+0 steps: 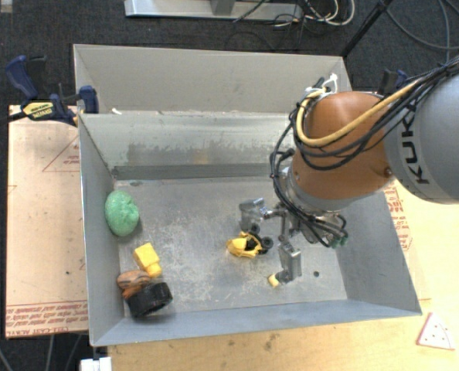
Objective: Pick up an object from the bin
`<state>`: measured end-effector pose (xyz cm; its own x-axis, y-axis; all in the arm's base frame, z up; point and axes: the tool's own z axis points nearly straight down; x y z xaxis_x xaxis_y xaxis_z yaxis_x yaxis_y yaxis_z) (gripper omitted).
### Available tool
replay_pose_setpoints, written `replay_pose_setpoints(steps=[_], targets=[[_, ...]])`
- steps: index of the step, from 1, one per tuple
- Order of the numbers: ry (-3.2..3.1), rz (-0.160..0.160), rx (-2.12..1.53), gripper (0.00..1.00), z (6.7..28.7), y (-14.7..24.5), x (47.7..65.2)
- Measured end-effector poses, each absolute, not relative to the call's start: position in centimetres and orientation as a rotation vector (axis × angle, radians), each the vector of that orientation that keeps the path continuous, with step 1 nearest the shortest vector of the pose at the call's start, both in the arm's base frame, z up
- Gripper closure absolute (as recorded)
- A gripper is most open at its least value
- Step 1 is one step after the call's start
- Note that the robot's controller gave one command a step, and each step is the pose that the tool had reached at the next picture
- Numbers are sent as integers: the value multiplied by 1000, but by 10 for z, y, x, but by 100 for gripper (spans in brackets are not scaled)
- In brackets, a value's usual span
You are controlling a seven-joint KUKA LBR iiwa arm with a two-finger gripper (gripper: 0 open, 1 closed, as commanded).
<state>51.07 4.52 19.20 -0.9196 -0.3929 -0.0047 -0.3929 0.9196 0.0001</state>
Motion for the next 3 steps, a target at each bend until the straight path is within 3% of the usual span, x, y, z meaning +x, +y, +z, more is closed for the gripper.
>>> replay_pose_setpoints(steps=[1, 2, 3], targets=[[3081, 2, -598, 0, 176, 32, 549], [3122, 2, -304, 0, 183, 26, 571], [3134, 1, -172, 0, 169, 19, 569]])
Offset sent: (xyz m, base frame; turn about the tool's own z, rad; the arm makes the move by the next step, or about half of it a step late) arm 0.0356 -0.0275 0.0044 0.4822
